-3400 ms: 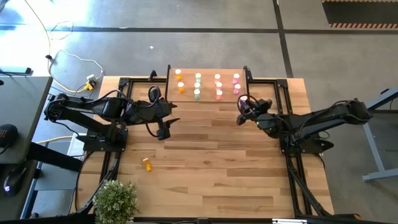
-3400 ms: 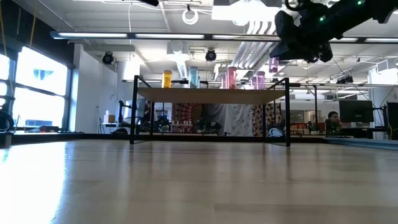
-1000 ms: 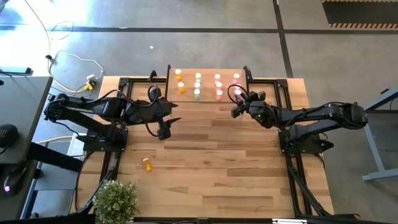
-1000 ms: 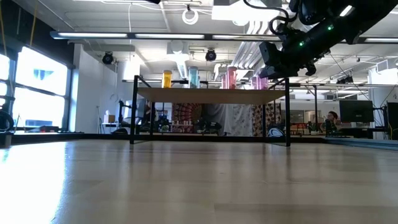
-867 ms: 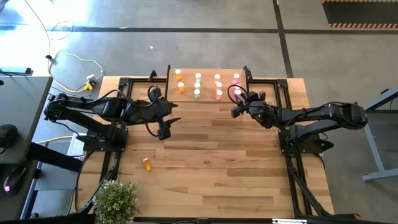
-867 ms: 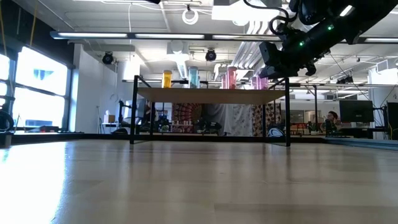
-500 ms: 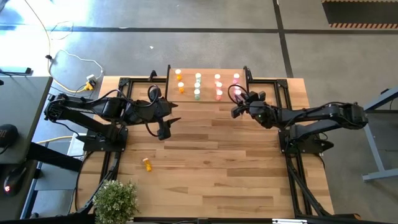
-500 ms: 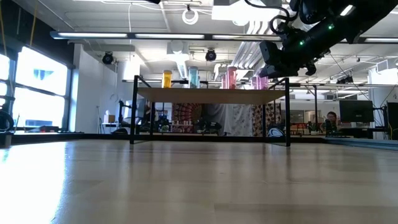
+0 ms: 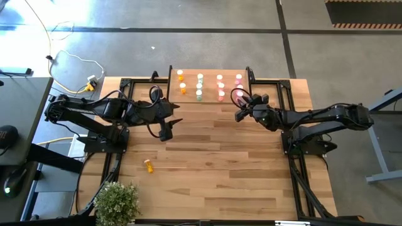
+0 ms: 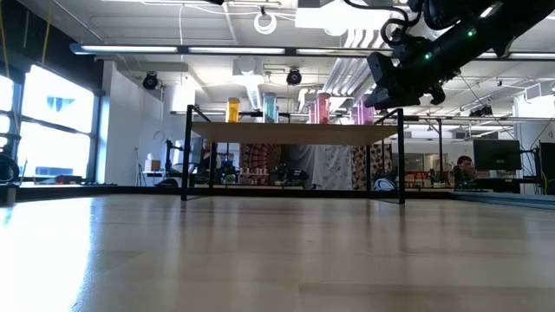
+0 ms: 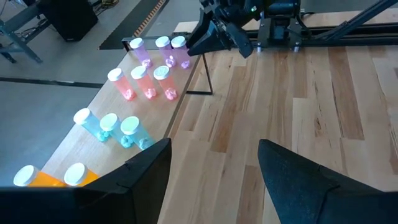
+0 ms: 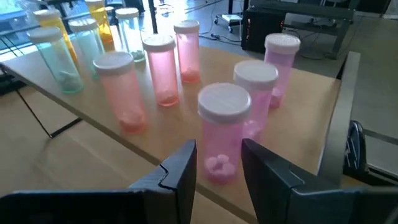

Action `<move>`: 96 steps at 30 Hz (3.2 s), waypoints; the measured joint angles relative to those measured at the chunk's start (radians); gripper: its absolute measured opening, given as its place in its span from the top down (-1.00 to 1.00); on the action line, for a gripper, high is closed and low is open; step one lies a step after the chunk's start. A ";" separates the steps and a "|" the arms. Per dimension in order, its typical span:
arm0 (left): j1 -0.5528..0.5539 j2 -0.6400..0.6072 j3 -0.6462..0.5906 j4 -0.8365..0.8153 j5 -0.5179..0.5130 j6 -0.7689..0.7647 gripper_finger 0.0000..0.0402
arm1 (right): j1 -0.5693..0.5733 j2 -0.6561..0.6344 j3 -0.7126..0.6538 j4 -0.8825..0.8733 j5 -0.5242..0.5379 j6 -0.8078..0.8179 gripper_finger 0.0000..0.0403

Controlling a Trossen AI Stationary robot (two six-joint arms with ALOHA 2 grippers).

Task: Pick and place medicine bottles onto shelf by color
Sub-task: Put the purple pill bottle on the shelf aligned with the purple pill bottles, then put the orange pill bottle on the shelf aligned with the orange pill bottles

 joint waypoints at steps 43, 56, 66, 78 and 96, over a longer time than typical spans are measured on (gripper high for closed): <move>0.000 0.000 0.000 0.008 0.001 0.000 -0.14 | 0.090 -0.066 0.001 -0.179 -0.054 0.233 0.41; -0.008 0.000 0.000 -0.185 0.136 -0.306 -0.14 | 0.180 -0.066 0.001 -0.088 -0.491 0.534 0.41; -0.122 0.017 0.000 -0.353 0.143 -0.984 -0.14 | 0.210 -0.076 0.001 0.021 -0.499 0.270 0.41; -0.300 0.193 -0.001 -0.536 0.246 -1.637 -0.14 | 0.206 -0.268 0.001 -0.040 -0.693 0.062 0.41; -0.477 0.471 0.000 -0.571 0.404 -2.159 -0.14 | 0.206 -0.410 0.001 -0.233 -0.732 -0.036 0.41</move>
